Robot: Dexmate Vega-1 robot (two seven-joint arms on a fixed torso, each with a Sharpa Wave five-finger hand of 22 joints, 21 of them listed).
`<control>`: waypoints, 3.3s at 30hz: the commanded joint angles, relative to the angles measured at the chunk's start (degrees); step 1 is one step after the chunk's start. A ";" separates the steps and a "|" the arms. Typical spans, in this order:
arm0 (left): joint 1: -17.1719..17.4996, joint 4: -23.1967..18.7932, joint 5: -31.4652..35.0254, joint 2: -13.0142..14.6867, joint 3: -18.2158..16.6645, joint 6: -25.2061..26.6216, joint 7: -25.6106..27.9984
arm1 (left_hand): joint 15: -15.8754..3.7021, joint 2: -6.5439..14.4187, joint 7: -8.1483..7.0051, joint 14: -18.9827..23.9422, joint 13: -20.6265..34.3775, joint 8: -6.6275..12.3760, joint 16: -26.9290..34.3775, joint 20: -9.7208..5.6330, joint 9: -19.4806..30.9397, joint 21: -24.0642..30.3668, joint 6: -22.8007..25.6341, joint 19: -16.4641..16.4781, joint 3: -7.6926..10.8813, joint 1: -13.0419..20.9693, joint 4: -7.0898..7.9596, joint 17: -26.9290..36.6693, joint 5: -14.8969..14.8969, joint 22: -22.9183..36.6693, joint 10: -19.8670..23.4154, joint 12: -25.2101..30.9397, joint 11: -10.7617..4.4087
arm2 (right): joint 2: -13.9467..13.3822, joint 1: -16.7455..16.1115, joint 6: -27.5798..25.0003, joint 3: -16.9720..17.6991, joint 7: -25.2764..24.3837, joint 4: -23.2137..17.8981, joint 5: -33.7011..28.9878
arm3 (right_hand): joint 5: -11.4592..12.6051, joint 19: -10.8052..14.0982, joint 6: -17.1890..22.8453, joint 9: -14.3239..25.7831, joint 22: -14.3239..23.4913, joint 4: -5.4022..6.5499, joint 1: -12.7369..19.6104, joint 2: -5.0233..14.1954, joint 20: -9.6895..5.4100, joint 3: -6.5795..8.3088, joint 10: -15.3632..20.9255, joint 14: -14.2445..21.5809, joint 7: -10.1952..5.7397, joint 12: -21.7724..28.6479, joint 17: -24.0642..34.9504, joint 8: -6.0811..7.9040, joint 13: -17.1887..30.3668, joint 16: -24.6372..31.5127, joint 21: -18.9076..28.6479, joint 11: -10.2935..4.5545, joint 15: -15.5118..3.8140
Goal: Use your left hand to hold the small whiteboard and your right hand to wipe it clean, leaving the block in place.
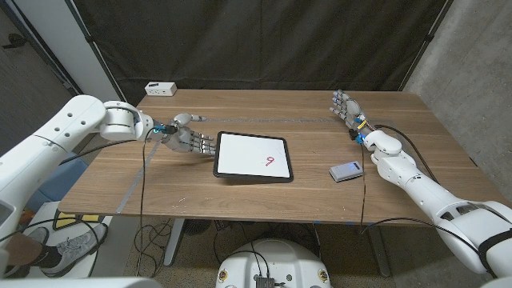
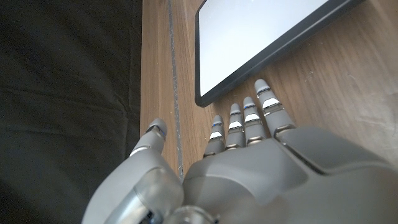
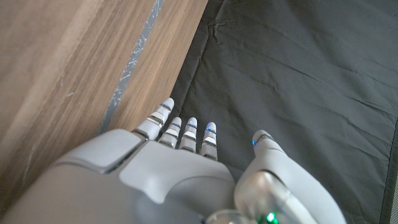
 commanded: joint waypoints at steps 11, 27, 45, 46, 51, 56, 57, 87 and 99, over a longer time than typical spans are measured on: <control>-0.89 1.06 -5.00 0.08 1.50 2.60 1.84 | 0.03 0.01 2.26 0.62 0.04 -0.33 -0.20 -0.04 0.21 -0.25 0.50 0.74 0.02 0.69 -0.74 0.17 0.04 0.13 0.10 -0.21 0.24 | -2.45 -1.97 -0.28 0.44 -1.88 -3.61 -1.07 | 0.02 0.30 0.17 0.30 0.25 -0.53 -0.07 0.14 -0.01 0.20 0.02 -0.28 -0.13 -0.12 0.22 -0.14 0.18 0.18 0.03 0.15 -0.21; -0.44 0.91 -8.64 1.28 3.02 2.45 3.38 | 0.21 -0.08 2.16 0.13 0.04 -0.79 -0.38 -0.04 0.23 -0.51 0.18 0.37 -0.11 0.88 -1.24 0.18 0.03 0.13 -0.36 -0.49 0.25 | -3.23 -3.43 -0.23 1.15 -2.41 -5.11 -0.55 | -0.01 0.26 0.13 0.30 0.25 -0.69 -0.12 0.16 -0.02 0.31 0.02 -0.32 -0.11 -0.11 0.21 -0.16 0.18 0.16 0.02 0.15 -0.20; -4.53 5.29 -4.51 -1.92 6.18 4.05 -0.50 | -0.42 0.22 1.79 0.39 0.03 -0.72 -0.26 -0.40 0.24 -0.54 1.27 0.57 0.06 1.82 -2.20 0.16 0.15 0.11 0.35 -0.33 0.05 | -3.83 -4.70 -0.25 1.89 -3.12 -6.22 -0.05 | -0.03 0.29 0.12 0.30 0.25 -0.79 -0.25 0.16 -0.04 0.37 -0.02 -0.25 -0.10 -0.11 0.22 -0.16 0.18 0.20 0.03 0.16 -0.22; -4.69 5.46 -4.36 -2.14 6.28 4.24 -0.50 | -0.57 0.21 1.78 0.45 0.03 -0.72 -0.24 -0.38 0.24 -0.54 1.32 0.60 0.07 1.89 -2.28 0.16 0.16 0.10 0.37 -0.33 0.02 | -3.86 -4.72 -0.21 1.90 -3.11 -6.24 -0.04 | -0.03 0.29 0.12 0.30 0.25 -0.79 -0.26 0.17 -0.04 0.37 0.00 -0.25 -0.10 -0.10 0.22 -0.15 0.18 0.20 0.03 0.19 -0.22; -5.19 6.15 -3.82 -2.95 6.51 5.13 -0.96 | -0.69 0.15 1.78 0.52 0.02 -0.71 -0.23 -0.41 0.24 -0.51 1.57 0.76 0.07 2.15 -2.55 0.16 0.16 0.09 0.54 -0.30 -0.05 | -3.64 -4.61 0.35 1.96 -2.91 -5.61 -0.01 | -0.04 0.30 0.11 0.30 0.25 -0.83 -0.28 0.17 -0.01 0.40 -0.04 -0.23 -0.12 -0.11 0.22 -0.16 0.19 0.21 0.04 0.15 -0.20; -5.41 6.57 -3.39 -3.44 6.51 5.82 -1.21 | -0.80 0.14 1.75 0.77 0.02 -0.72 -0.17 -0.31 0.24 -0.45 1.90 1.06 0.13 2.66 -3.00 0.16 0.18 0.08 0.75 -0.29 -0.09 | -3.30 -4.47 1.05 1.89 -2.58 -4.73 -0.04 | -0.04 0.30 0.09 0.30 0.25 -0.85 -0.31 0.17 0.00 0.41 -0.02 -0.23 -0.10 -0.10 0.22 -0.16 0.19 0.21 0.04 0.19 -0.23; -5.34 6.55 -3.30 -3.49 6.43 5.81 -1.28 | -0.80 0.13 1.82 0.81 0.02 -0.75 -0.17 -0.32 0.24 -0.45 1.91 1.09 0.13 2.76 -3.09 0.16 0.18 0.08 0.78 -0.29 -0.11 | -3.27 -4.55 1.10 1.94 -2.68 -4.77 0.00 | -0.05 0.30 0.10 0.30 0.25 -0.86 -0.32 0.17 0.00 0.42 -0.01 -0.21 -0.14 -0.09 0.23 -0.16 0.19 0.21 0.04 0.16 -0.22; -9.27 11.66 6.70 -7.67 7.95 9.79 -8.85 | -1.38 -0.24 1.26 2.11 0.01 -0.88 -0.03 -0.59 0.28 -0.47 3.16 1.70 -0.07 4.87 -4.32 0.14 0.13 0.09 2.62 -0.02 -1.07 | -5.43 -8.58 0.35 3.70 -5.92 -10.01 0.52 | -0.08 0.36 0.10 0.30 0.25 -1.04 -0.47 0.17 0.04 0.54 -0.02 0.12 -0.12 -0.08 0.23 -0.15 0.19 0.31 0.05 0.14 -0.14; -9.17 12.39 9.29 -8.98 7.14 11.29 -10.30 | -1.62 -0.13 1.23 2.70 0.01 -0.81 -0.01 -0.77 0.25 -0.31 3.80 2.37 0.02 5.79 -4.57 0.10 0.18 0.09 3.28 0.03 -1.46 | -5.32 -9.27 0.27 3.75 -6.28 -10.59 0.63 | -0.09 0.37 0.11 0.30 0.25 -1.09 -0.58 0.13 0.05 0.55 -0.02 0.12 -0.12 -0.08 0.24 -0.15 0.19 0.30 0.05 0.16 -0.10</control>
